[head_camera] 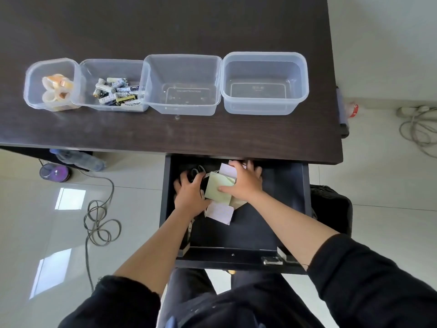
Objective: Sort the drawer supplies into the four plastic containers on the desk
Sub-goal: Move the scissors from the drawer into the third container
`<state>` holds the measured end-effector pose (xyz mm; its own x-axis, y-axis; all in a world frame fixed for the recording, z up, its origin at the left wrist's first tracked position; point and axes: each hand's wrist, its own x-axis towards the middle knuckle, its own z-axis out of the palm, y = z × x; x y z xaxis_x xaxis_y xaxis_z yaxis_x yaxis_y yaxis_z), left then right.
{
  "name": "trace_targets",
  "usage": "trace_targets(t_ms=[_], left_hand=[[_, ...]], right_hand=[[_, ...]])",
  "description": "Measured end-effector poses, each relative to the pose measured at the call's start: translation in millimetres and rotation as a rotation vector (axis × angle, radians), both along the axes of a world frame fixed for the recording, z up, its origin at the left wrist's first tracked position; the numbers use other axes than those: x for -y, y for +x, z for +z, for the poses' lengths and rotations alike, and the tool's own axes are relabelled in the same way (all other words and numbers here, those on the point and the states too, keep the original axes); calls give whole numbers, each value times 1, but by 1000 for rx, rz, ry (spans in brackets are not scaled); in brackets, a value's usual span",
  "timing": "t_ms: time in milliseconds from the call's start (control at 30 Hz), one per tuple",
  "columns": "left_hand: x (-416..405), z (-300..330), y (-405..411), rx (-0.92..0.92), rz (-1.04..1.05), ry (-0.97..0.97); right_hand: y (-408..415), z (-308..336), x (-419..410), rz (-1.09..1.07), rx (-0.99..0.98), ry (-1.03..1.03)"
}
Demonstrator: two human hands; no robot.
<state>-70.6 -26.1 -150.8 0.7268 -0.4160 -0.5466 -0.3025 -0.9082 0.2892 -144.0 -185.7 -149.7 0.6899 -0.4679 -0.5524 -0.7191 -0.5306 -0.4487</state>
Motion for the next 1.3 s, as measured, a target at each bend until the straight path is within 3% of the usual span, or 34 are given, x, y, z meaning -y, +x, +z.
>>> trace_targets(t_ms=[233, 467, 600, 700, 767, 833, 933, 1033, 1200, 1300], left_hand=[[-8, 5, -18, 62, -5, -17], [-9, 15, -20, 29, 115, -61], [-15, 19, -24, -15, 199, -168], [-19, 24, -28, -68, 263, -273], [-21, 28, -30, -103, 319, -328], [-24, 30, -31, -121, 348, -351], [-28, 34, -28, -110, 341, -361], [-34, 42, -25, -76, 306, -363], [-51, 62, -26, -5, 230, -354], [-64, 69, -27, 42, 292, -366]], right_hand=[[-44, 2, 18, -238, 105, 302], [-84, 17, 43, -376, 83, 360], [-93, 16, 44, -210, -41, 226], [-89, 14, 31, -60, -134, 16], [-84, 17, 19, -15, -91, -127], [-80, 15, 3, 58, 78, -234], [-69, 9, -26, 237, 276, -224], [-51, 6, -50, 372, 256, -176], [-19, -5, -71, 682, 299, -352], [1, -5, -80, 885, 198, -229]])
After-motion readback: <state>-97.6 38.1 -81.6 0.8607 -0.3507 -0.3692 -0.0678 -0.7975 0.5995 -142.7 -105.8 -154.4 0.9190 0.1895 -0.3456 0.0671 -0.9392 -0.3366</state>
